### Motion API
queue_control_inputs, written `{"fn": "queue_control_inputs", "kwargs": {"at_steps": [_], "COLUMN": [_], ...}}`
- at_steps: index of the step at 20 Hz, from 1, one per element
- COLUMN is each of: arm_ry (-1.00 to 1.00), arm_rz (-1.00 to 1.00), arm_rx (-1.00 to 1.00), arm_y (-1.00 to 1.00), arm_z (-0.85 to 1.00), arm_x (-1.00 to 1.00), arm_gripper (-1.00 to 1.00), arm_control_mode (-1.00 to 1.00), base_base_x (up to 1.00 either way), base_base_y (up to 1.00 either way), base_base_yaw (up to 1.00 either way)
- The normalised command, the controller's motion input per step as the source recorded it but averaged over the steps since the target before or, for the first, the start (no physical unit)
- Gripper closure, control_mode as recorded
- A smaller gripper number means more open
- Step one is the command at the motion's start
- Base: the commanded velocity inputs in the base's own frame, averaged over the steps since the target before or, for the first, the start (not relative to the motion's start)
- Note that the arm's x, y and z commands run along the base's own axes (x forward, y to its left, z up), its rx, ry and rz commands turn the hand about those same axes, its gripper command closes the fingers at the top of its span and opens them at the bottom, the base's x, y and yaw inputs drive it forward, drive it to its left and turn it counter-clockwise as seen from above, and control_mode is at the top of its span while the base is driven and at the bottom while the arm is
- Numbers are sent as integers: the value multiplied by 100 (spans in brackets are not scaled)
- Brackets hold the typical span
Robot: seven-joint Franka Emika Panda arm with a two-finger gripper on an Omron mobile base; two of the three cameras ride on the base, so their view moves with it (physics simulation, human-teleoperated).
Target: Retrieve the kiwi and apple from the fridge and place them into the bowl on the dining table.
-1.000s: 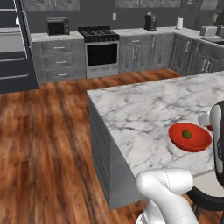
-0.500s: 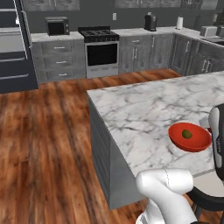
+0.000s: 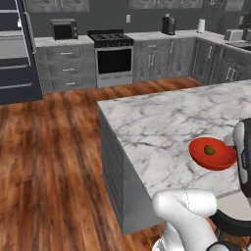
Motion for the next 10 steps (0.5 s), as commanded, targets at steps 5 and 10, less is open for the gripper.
{"fn": "queue_control_inputs", "kwargs": {"at_steps": [5, 10], "arm_ry": [1, 2], "arm_rz": [0, 0], "arm_rx": [0, 0], "arm_y": [0, 0], "arm_z": [-26, -32], "arm_x": [23, 29], "arm_gripper": [100, 100], "arm_control_mode": [-100, -100], "base_base_x": [0, 0], "base_base_y": [0, 0], "base_base_yaw": [0, 0]}}
